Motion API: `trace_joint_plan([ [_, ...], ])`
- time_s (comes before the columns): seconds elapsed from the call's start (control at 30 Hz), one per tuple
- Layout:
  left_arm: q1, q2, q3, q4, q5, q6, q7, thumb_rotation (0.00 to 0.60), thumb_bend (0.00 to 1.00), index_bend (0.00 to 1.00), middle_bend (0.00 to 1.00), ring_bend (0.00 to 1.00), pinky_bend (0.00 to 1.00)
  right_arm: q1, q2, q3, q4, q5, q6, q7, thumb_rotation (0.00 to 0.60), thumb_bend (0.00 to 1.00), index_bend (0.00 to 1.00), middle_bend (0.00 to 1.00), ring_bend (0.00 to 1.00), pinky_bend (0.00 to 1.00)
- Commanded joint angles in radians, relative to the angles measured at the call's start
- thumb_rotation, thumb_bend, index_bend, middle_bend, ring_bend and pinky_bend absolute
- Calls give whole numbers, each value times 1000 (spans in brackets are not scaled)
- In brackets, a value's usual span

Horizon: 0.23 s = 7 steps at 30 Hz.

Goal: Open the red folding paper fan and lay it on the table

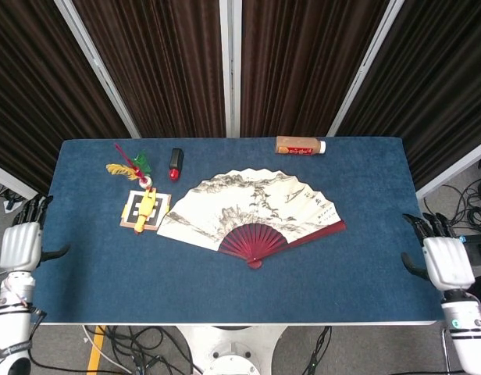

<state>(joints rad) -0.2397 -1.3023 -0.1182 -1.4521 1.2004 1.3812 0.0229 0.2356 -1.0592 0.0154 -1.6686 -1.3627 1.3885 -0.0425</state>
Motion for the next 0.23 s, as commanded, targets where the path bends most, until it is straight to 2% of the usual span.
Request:
trace_joint_plan([
  [0.03,70,20,44,-28,39,83,-7,600,62,146,136,79,185,-52,2,-23,17,-31,54,43,600,259,90,187,67,42],
  [0.23,145,36,86,-98,88,167,23,600,62,146,136,78,181,-112,-27,-27,50,-79,138,75,600,260,90,183,53,36],
])
